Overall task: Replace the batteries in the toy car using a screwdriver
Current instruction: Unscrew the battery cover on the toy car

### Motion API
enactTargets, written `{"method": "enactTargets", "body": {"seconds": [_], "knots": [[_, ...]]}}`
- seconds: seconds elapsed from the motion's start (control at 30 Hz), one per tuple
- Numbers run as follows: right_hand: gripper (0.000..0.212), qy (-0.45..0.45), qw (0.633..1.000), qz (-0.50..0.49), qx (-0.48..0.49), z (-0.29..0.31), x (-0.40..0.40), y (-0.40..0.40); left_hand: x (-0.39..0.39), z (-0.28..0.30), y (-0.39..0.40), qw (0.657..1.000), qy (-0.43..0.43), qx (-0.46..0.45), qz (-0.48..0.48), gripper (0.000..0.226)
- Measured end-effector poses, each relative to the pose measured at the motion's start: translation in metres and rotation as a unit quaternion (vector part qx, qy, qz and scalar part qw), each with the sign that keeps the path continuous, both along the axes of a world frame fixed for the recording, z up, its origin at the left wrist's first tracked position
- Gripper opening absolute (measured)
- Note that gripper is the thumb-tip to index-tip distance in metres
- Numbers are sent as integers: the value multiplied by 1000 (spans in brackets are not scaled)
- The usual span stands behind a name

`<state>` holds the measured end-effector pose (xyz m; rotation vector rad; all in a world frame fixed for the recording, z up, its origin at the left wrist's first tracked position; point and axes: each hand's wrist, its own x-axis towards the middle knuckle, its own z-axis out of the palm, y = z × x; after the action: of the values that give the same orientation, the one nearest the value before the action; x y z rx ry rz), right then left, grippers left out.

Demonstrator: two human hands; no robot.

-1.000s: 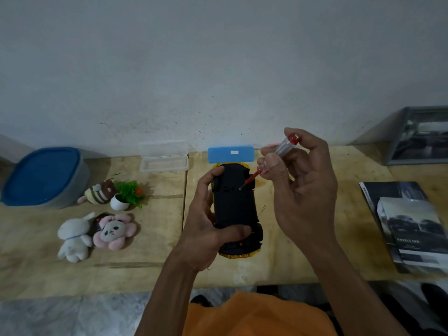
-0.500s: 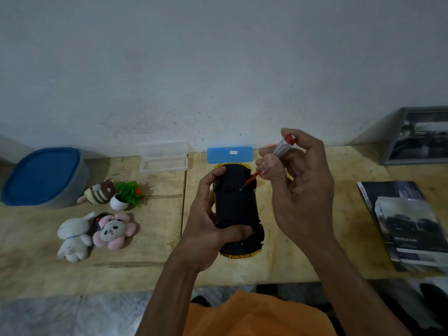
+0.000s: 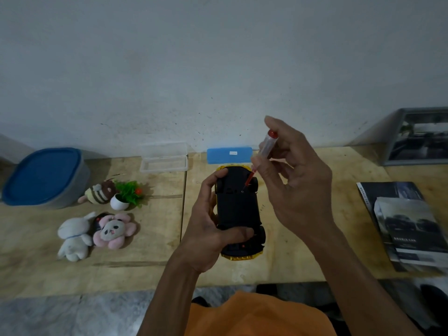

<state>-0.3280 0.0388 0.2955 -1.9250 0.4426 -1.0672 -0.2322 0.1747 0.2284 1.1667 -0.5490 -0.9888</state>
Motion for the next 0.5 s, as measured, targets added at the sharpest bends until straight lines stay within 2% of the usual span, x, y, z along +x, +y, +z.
{"method": "enactTargets", "body": {"seconds": [0.13,0.4,0.5], "knots": [[51,5,999,22,-34,2,0,-1,-2,1,0,1000,6,-1,0,105],[54,-15,1000,17,-11,4,-2,1,-2,3,0,1000,3,0,2,105],[48,-12,1000,9,-14,3,-3,0,-2,4,-1,1000,6,-1,2,105]]}}
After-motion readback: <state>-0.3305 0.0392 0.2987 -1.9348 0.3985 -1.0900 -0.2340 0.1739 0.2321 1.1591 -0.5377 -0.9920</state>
